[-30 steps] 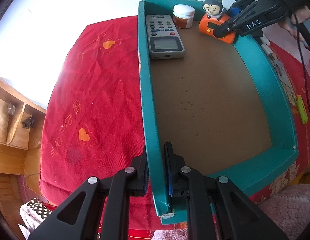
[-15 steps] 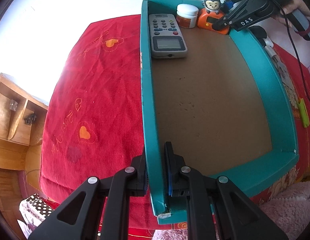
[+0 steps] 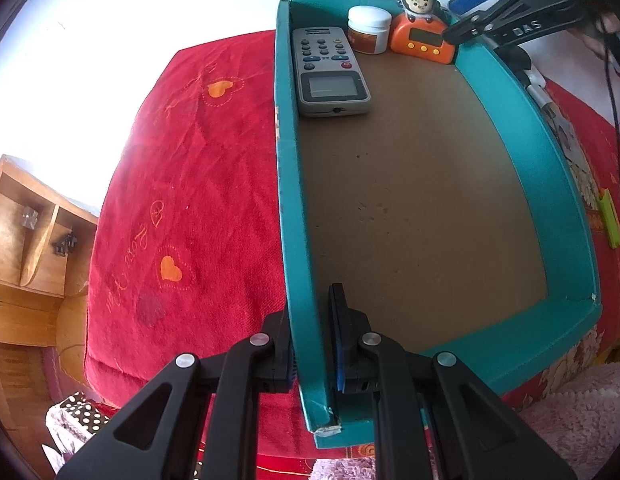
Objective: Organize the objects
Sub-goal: 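Lower the figurine clock beside the white jar and open right gripper, then move the right gripper to the green box cutter and grasp it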
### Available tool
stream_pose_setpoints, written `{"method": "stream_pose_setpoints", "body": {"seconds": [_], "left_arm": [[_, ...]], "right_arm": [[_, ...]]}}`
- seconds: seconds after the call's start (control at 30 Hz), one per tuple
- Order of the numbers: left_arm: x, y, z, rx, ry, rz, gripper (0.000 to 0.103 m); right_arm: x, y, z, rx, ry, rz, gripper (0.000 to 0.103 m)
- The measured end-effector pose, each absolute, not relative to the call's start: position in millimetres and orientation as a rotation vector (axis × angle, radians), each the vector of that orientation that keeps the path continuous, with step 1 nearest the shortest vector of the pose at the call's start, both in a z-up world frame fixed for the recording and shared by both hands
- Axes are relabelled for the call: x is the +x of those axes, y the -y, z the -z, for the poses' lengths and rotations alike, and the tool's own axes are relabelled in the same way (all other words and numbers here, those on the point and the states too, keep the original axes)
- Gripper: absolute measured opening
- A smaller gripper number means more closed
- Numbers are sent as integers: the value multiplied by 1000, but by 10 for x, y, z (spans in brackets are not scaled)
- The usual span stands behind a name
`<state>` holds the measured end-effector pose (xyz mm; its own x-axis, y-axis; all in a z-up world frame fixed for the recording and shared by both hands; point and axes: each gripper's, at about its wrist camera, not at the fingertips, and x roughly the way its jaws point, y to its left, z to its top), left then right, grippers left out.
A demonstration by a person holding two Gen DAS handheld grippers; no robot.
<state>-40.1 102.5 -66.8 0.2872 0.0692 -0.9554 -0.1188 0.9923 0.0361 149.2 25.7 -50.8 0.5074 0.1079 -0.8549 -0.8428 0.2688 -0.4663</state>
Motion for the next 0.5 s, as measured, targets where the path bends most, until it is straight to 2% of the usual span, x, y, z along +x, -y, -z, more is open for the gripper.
{"method": "stream_pose_setpoints", "body": {"seconds": [0.3, 0.5], "left_arm": [[-404, -1030, 641, -47, -1272, -90, 10], [-441, -1113, 655, -51, -1264, -57, 11]], "right_arm": [[1286, 497, 83, -730, -935, -674, 51], [798, 878, 157, -571, -979, -559, 51]]}}
